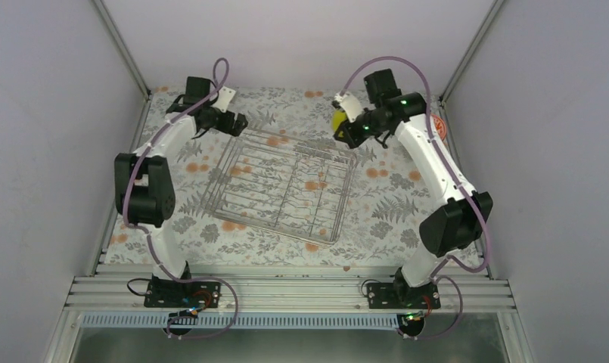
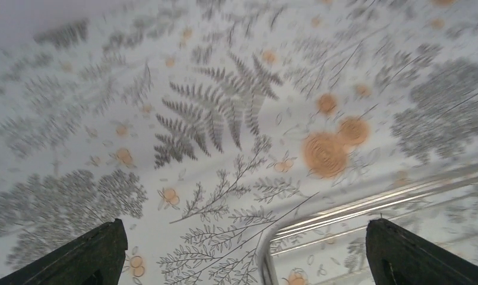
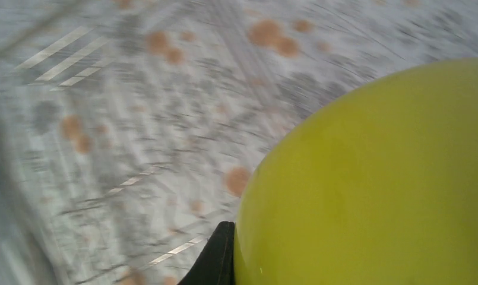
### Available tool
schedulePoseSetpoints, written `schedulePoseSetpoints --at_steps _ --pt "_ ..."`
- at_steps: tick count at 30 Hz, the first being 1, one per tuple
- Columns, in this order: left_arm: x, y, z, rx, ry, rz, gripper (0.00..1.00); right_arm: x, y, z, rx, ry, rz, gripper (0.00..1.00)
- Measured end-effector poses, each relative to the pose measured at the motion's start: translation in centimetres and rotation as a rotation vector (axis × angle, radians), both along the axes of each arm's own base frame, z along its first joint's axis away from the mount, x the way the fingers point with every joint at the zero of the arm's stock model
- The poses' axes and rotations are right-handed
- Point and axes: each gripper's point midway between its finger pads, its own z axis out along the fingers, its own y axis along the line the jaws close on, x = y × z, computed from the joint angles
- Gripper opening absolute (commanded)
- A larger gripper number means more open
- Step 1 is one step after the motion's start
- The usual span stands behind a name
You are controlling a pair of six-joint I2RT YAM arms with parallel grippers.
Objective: Unload the bowls from the dish rack
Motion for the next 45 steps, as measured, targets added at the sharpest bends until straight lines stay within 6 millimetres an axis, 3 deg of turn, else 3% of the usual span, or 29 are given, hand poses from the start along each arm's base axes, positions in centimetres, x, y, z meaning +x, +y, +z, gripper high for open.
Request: schedulePoseSetpoints --at_steps 7,9,12,15,18,22,28,32,38,45 --pt "-2.2 0.4 10.8 -0.076 -0.209 -0.058 1.00 5.1 -10.8 -3.8 -0.196 -0.019 -0.330 0.04" --pt "-2.8 1.1 13.2 -0.088 -0.260 -0.061 1.00 6.1 -13.8 -4.0 -0.228 -0.028 -0.409 0.04" --pt "-3.4 2.5 14.9 -0.096 -0.299 -0.048 1.00 7.2 -17.8 -4.1 -0.278 -0.045 -0.511 0.04" --pt "-3.6 4.2 14.5 -0.090 -0.305 -0.015 1.00 7.8 -20.7 -4.4 -0.332 -0.058 -0.583 0.04" --pt "-4.0 6.2 12.7 -0.075 -0.283 0.034 1.00 8.2 -23.1 -5.2 -0.379 -0.046 -0.632 0.04" --pt "-4.2 8.7 10.7 -0.063 -0.253 0.093 1.00 8.8 -26.4 -7.3 -0.443 -0.003 -0.691 0.04" --pt "-4.0 12.3 10.2 -0.026 -0.280 0.179 1.00 10.0 -30.3 -10.5 -0.522 0.059 -0.759 0.04" --pt "-4.6 13.7 9.7 0.021 -0.294 0.228 1.00 11.0 -30.9 -11.3 -0.532 0.070 -0.766 0.04" --pt "-5.1 14.8 10.3 0.063 -0.329 0.260 1.00 12.4 -30.9 -10.6 -0.518 0.053 -0.766 0.04" --pt "-5.2 15.4 10.2 0.068 -0.333 0.273 1.00 12.2 -30.4 -10.7 -0.519 0.063 -0.754 0.04"
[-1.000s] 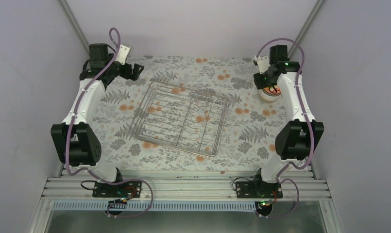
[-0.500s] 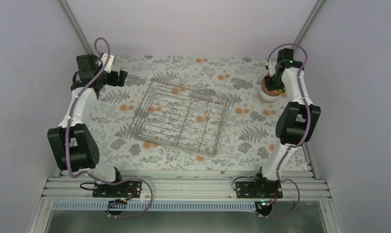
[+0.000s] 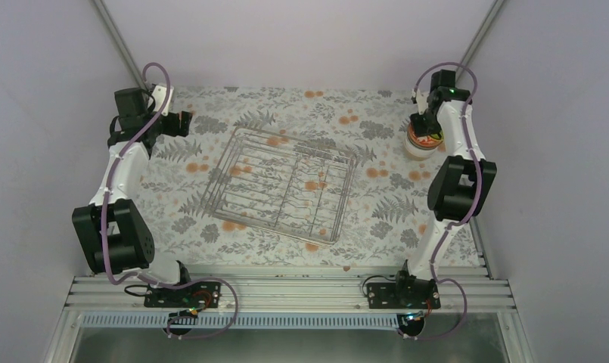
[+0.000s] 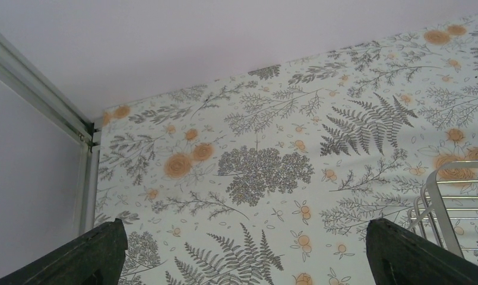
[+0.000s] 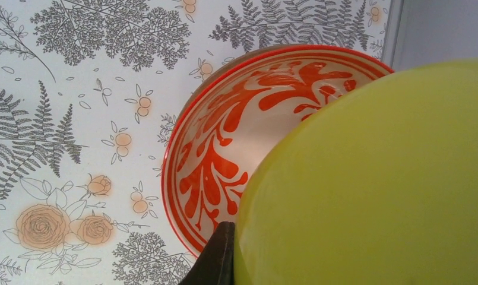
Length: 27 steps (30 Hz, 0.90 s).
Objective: Unload the bowls from the dish rack
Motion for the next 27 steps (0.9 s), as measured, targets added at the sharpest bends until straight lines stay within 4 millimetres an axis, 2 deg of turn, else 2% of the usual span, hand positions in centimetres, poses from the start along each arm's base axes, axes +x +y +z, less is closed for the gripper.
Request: schedulePoseSetpoints --at_steps 6,7,9,15,18,21,27 --pt "0.0 -0.2 0.0 -0.009 -0.001 -0.011 1.00 -0.6 1.0 -1.1 0.011 0.037 0.019 0.04" --pt "0.0 -0.2 0.0 -0.011 -0.001 -0.014 1.00 -0.8 1.1 -1.2 0.012 0.044 0.021 0.06" --pt "0.0 -0.3 0.0 -0.014 -0.001 -0.019 1.00 -0.9 1.5 -1.3 0.015 0.053 0.028 0.34" --pt "0.0 -0.7 -0.6 -0.038 0.016 -0.040 1.00 -0.8 1.9 -1.6 0.017 0.051 0.032 0.60" --pt "-0.1 -0.9 -0.6 -0.048 0.018 -0.047 1.00 -0.9 2.1 -1.6 0.015 0.052 0.035 0.62" --pt "-0.1 -1.1 -0.6 -0.054 0.020 -0.053 1.00 -0.8 2.1 -0.6 0.011 0.022 0.034 0.56" --pt "-0.2 -1.5 -0.6 -0.083 0.025 -0.064 1.00 -0.9 2.6 4.5 0.017 -0.116 0.043 0.53"
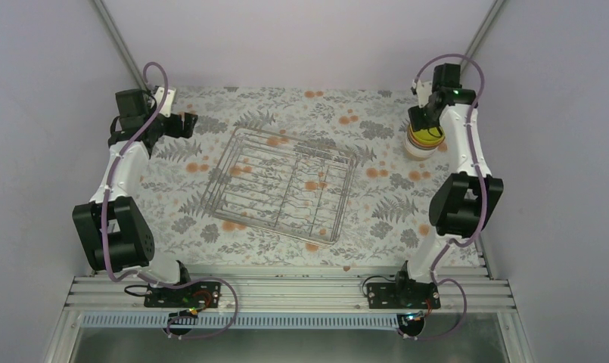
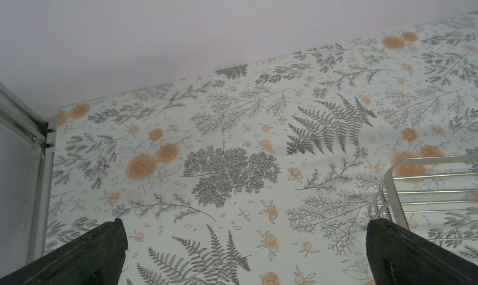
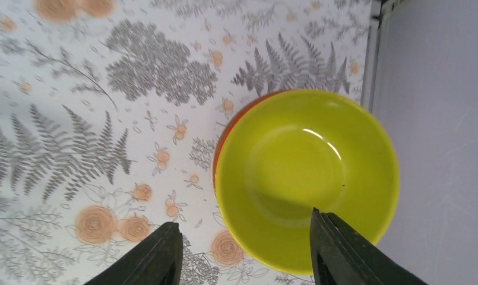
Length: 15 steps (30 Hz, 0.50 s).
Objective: Unload the bowls from the dish rack
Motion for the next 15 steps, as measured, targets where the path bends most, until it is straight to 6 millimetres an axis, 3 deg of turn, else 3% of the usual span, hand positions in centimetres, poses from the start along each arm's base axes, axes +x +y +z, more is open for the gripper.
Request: schedulePoseSetpoints --at_steps 4,7,10,12,15 --pt "0.0 -0.2 0.0 -0.013 0.001 -0.004 1.00 -0.5 2.0 2.7 0.069 -0.074 0.060 0.59" --pt "0.0 -0.2 0.0 -0.015 0.002 -0.003 1.00 -1.4 5.5 3.4 0.115 -0.081 0.155 0.58" --pt "-0.1 -0.4 -0.2 -0.020 0.010 -0.017 1.00 -2.9 10.4 2.0 0.120 -0.039 0.280 0.59" --pt "-0.2 -1.0 -0.7 -0.035 0.030 -0.050 1.00 -4.4 13.8 -0.2 0.111 0.022 0.369 0.58" --pt "-0.4 -2.3 -1.6 -0.044 0.078 -0.119 1.00 -6.5 17.4 -3.1 0.104 0.107 0.462 0.54"
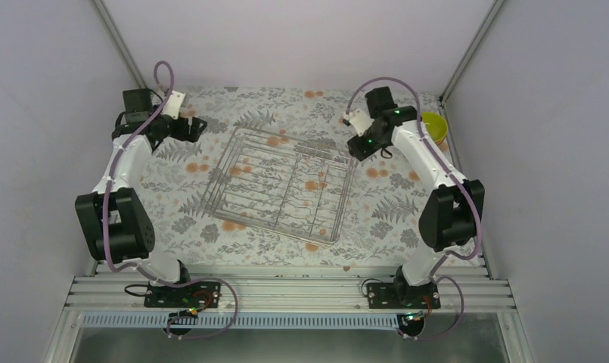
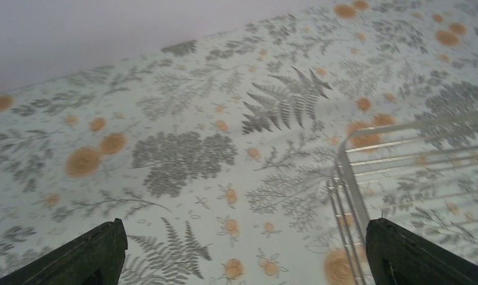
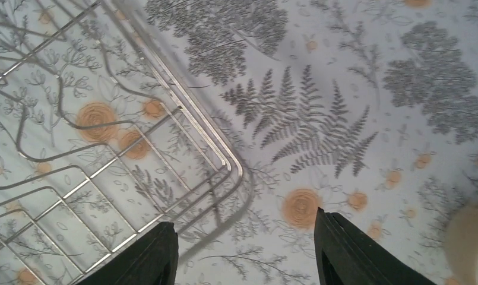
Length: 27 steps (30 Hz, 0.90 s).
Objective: Unload the bowls from the dish rack
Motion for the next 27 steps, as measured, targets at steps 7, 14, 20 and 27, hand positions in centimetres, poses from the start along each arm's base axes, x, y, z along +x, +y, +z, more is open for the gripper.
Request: schedulePoseSetpoints --at_steps 7,14,20,27 --pt "-0.5 -3.4 -0.5 0.040 0.089 -0.109 0.95 -0.8 1.0 -1.6 -0.018 -0.011 0.007 0.51" --pt "0.3 -4.4 -1.4 0.099 0.181 -0.094 0.87 -2.9 -0.2 0.4 -0.012 -0.129 -0.019 0.54" --pt "-1.2 -5.7 -5.8 0.145 0.367 -0.083 0.86 -4.0 -1.3 3.3 0.010 -0.243 -0.041 0.55" --pt "-3.5 -5.6 -8.2 0.182 0.491 -0.044 0.89 -4.4 -2.2 2.0 0.024 -0.234 -0.059 0.55"
